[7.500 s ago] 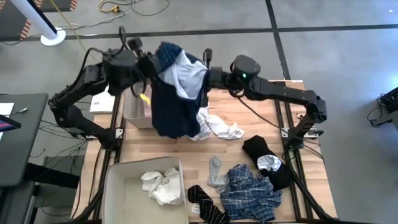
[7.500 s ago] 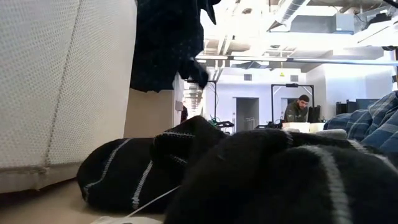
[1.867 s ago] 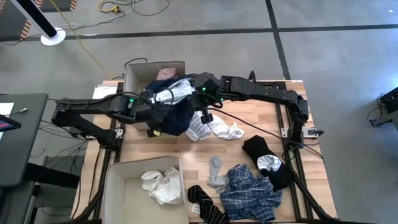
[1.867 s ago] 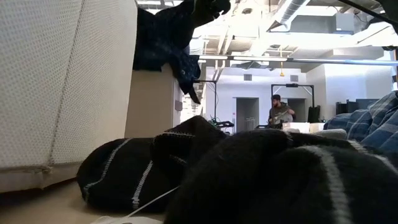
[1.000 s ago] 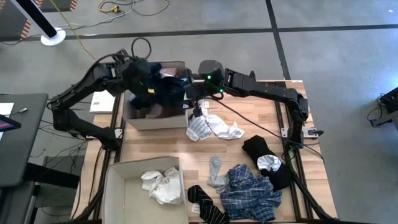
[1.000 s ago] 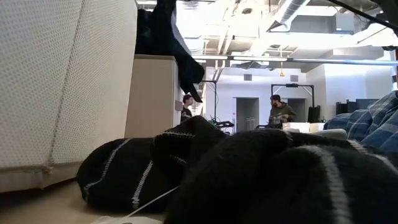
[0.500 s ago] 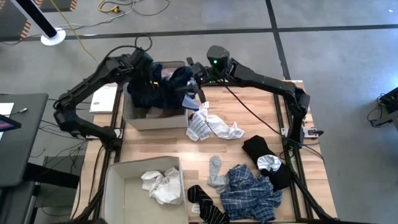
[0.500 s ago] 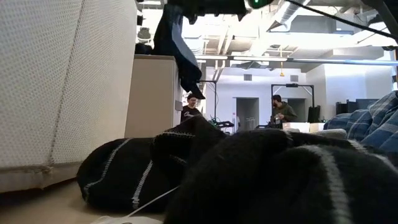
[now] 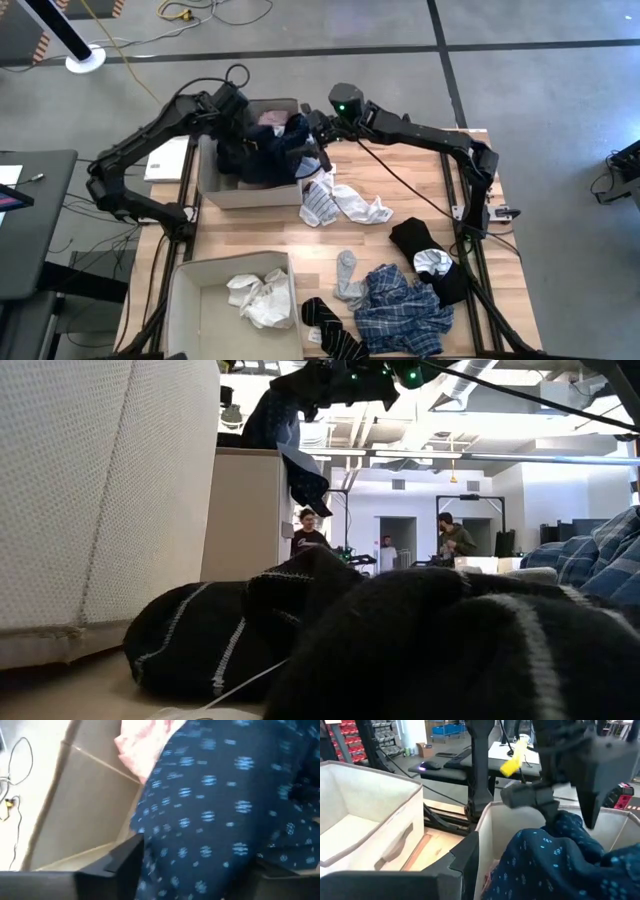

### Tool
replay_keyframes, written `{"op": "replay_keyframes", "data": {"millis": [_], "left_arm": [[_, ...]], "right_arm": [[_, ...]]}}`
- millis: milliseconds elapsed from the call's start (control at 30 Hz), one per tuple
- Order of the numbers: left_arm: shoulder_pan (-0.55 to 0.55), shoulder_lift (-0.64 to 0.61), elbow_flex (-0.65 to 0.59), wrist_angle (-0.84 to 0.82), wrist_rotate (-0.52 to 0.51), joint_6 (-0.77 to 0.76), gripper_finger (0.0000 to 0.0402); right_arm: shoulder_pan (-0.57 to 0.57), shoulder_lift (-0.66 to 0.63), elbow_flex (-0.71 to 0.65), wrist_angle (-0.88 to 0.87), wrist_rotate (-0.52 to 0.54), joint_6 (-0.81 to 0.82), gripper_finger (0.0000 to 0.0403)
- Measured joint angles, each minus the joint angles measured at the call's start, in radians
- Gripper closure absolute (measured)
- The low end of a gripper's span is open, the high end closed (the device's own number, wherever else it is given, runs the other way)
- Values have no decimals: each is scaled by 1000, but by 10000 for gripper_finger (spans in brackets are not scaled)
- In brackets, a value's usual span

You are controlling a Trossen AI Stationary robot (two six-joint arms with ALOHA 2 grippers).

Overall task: Sort clothes
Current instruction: Put the dark blue long sleeve into the top light brown laundry organizer

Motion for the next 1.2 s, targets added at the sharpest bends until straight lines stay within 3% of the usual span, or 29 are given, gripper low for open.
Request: {"op": "replay_keyframes", "data": {"millis": [133, 267, 400, 467, 567, 633, 933, 1200], "left_arm": [[0, 0, 90, -87, -47, -14, 153], [0, -2, 195, -134, -144, -26, 149], [0, -2, 288, -145, -150, -35, 148], [1, -2, 318, -138, -53, -52, 148], [0, -7, 322, -98, 246, -67, 148], [-19, -7, 312, -64, 364, -70, 148], [-130, 0, 99, 165, 434, -54, 148], [-160, 0, 25, 330, 579, -58, 125]], "right_arm": [[0, 0, 0, 0, -1, 0, 251], [0, 0, 0, 0, -1, -1, 251], [0, 0, 1, 0, -1, 0, 251], [0, 0, 1, 1, -1, 4, 251], [0, 0, 1, 4, -7, 4, 251], [0, 0, 1, 9, -15, 6, 251], [17, 0, 2, 21, -52, 17, 251], [22, 0, 2, 18, -70, 11, 251]]}}
